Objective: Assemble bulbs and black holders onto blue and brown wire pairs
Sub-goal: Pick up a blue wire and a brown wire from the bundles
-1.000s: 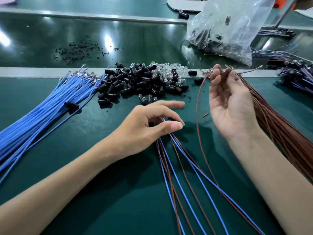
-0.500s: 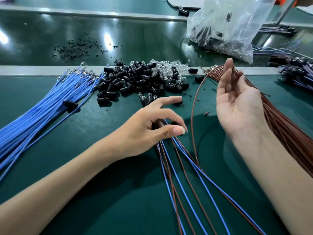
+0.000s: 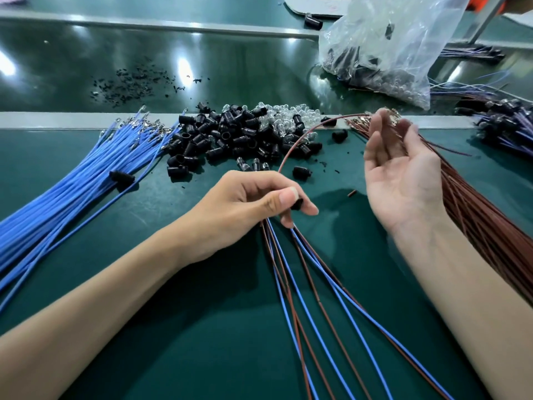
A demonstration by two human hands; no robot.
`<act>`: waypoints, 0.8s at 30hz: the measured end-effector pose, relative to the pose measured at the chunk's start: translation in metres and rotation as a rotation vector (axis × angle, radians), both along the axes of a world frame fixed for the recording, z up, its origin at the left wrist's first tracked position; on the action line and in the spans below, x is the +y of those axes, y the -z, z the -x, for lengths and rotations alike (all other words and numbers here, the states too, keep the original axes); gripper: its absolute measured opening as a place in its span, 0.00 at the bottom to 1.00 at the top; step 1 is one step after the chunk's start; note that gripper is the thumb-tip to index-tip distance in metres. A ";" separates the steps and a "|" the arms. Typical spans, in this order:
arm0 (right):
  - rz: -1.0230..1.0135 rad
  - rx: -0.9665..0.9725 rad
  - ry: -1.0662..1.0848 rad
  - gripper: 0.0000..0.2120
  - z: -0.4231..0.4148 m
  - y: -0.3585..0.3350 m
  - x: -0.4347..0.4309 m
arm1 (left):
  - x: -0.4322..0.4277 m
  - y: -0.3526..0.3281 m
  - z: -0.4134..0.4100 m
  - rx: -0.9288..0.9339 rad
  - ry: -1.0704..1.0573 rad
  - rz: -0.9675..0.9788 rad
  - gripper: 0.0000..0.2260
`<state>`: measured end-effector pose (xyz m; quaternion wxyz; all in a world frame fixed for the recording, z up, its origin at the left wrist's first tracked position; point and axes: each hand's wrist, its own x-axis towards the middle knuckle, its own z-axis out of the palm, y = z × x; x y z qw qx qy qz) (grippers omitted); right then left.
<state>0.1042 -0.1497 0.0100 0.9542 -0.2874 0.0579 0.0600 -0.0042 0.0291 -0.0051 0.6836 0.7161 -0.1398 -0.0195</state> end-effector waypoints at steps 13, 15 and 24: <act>1.209 -0.329 -0.222 0.10 0.024 0.022 0.023 | -0.005 0.001 0.001 -0.088 0.054 -0.046 0.07; 1.068 -0.384 -0.437 0.15 0.027 0.019 0.020 | -0.005 0.003 0.000 -0.090 0.049 -0.124 0.06; 0.874 -0.569 -0.622 0.08 0.037 0.016 0.023 | -0.004 0.007 -0.002 -0.114 -0.028 -0.256 0.07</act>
